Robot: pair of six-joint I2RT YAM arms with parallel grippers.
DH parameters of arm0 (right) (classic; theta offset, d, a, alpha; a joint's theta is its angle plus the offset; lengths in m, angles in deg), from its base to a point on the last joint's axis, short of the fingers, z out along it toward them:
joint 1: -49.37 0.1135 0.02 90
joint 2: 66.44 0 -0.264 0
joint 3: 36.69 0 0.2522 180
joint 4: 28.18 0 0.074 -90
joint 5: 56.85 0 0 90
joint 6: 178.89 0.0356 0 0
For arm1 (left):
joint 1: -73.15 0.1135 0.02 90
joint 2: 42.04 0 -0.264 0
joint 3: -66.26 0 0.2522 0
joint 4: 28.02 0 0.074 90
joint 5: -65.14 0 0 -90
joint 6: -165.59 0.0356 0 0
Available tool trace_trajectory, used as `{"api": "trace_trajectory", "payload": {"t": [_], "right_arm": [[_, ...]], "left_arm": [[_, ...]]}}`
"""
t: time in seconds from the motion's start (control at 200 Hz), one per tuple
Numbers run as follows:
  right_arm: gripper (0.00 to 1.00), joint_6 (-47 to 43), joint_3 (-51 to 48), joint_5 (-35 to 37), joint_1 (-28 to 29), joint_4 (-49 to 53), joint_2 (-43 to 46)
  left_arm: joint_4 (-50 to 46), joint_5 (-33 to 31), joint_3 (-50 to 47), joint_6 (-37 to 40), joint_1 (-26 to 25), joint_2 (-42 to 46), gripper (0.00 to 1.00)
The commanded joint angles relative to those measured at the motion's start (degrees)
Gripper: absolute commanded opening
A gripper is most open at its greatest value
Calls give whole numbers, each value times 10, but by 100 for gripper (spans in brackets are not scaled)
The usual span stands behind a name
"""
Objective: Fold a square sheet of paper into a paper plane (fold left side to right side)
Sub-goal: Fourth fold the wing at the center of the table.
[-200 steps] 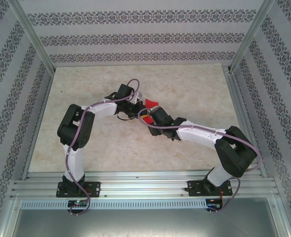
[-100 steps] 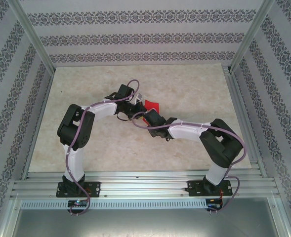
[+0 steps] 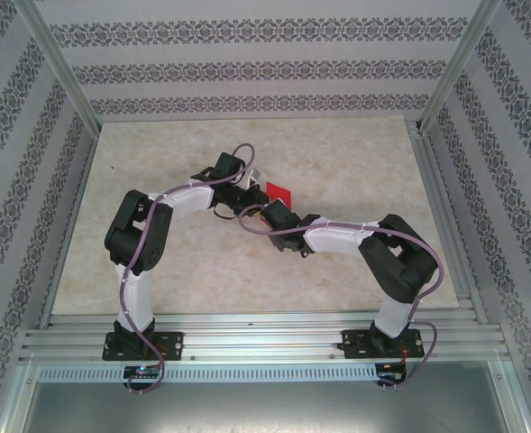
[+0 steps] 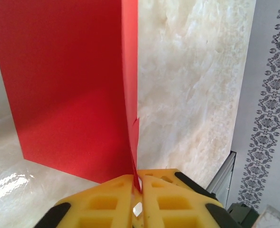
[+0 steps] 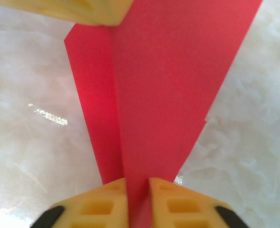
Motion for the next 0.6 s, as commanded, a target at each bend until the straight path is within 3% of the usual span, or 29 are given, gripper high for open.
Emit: {"api": "trace_trajectory", "payload": {"t": [0.0,0.105,0.23,0.355,0.45,0.594], "right_arm": [[10,2,2,-15,-8,-18,-5],[4,5,-5,-37,-14,-27,-2],[3,15,-15,-69,-28,-41,4],[3,27,-31,-98,-42,-57,12],[3,37,-42,-119,-54,-69,18],[3,64,-70,-168,-80,-103,33]], "left_arm": [[-17,11,19,14,-3,3,21],[-26,11,20,28,1,16,31],[-25,6,11,39,19,45,52],[3,-3,-18,36,45,91,64],[18,-14,-38,34,57,115,67],[46,4,-63,25,56,107,61]]}}
